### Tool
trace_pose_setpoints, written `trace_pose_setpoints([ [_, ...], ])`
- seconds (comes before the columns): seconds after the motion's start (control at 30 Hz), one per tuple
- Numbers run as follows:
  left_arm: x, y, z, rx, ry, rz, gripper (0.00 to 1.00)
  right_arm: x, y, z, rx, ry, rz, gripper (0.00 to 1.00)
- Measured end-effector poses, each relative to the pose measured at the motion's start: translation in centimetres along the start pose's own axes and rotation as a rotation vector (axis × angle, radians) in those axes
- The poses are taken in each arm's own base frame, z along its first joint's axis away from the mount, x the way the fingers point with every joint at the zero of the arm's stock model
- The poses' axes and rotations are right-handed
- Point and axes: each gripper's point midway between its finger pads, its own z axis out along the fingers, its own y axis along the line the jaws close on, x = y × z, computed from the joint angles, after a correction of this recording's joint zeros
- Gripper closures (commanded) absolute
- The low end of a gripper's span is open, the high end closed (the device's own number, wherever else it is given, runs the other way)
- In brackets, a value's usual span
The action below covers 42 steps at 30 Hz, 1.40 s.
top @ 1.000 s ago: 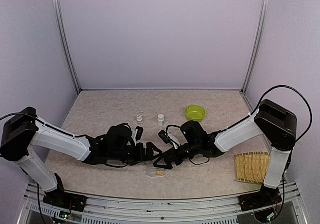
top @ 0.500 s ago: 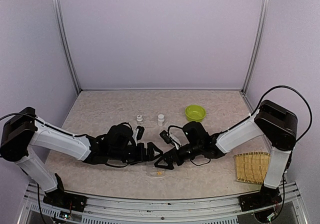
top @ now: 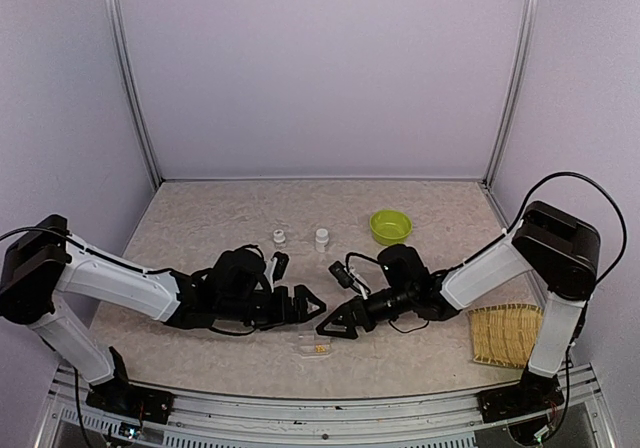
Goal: Sort the pills into containers
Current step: Close the lid of the pill container.
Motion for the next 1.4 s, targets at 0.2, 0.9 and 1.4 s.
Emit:
trace_pose_setpoints([
  [0.2,-0.2,-0.6,-0.3,0.016,-0.009,0.006,0.01,-0.3,0.5,-0.3,-0.039,-0.018,0.007,0.0],
  [0.9,-0.6,-3.3,-0.2,0.068,-0.008,0.045,0.01,-0.8,1.8,-0.6,-0.113,-0.047,-0.002,0.0],
  [1.4,-0.6,-3.2,-0.1,0.063,-0.005,0.045,0.01,-0.6,1.6,-3.4,-0.068,-0.094,0.007,0.0],
])
